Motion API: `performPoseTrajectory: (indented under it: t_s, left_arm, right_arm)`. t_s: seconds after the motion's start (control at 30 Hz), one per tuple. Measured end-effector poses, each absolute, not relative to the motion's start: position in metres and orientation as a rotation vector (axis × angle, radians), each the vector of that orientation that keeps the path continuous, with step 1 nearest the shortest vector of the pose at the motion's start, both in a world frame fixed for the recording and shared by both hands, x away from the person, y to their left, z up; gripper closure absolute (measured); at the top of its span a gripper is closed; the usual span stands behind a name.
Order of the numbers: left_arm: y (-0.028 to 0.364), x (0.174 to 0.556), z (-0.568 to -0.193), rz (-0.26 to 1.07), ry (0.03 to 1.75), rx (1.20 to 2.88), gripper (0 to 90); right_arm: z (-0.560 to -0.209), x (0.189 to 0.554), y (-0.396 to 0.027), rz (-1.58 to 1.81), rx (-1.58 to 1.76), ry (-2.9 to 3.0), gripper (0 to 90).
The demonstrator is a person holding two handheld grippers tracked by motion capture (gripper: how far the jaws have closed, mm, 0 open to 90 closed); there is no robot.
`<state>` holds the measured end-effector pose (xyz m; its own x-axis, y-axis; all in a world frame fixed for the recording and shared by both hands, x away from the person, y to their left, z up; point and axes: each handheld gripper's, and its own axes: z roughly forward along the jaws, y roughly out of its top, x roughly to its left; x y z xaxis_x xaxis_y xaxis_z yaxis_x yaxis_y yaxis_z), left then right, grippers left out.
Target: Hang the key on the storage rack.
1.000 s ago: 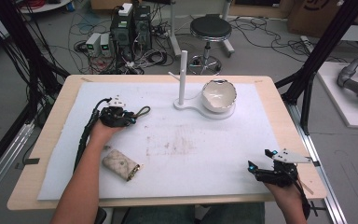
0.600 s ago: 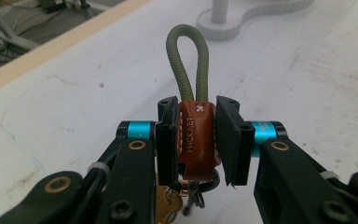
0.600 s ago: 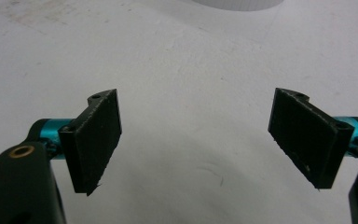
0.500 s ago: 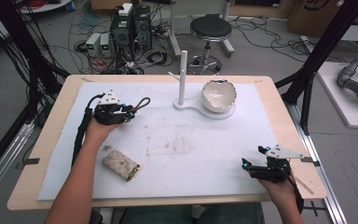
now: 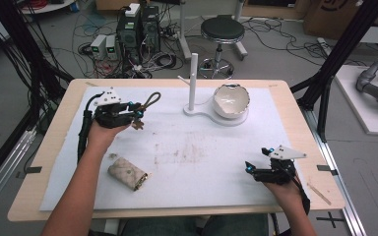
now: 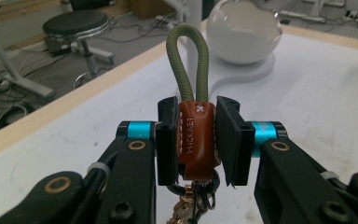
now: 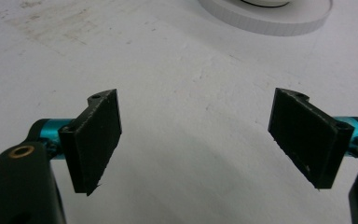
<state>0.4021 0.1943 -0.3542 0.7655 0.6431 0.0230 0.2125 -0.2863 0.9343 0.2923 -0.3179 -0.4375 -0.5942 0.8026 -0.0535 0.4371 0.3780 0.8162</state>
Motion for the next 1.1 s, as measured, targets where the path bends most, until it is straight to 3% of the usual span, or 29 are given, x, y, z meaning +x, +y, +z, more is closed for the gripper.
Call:
performPoseTrajectory:
  t_s: [0.63, 1.1]
  left_arm:
    - [0.127, 0.412, -0.286, 0.478, 0.507, 1.829, 69.9]
    - [0.103, 0.439, -0.288, 0.483, 0.548, 1.868, 69.9]
  right_arm:
    - [-0.439, 0.31, -0.302, 1.116, 1.017, 2.236, 17.3]
    - [-0.439, 0.312, -0.299, 1.123, 1.011, 2.241, 17.3]
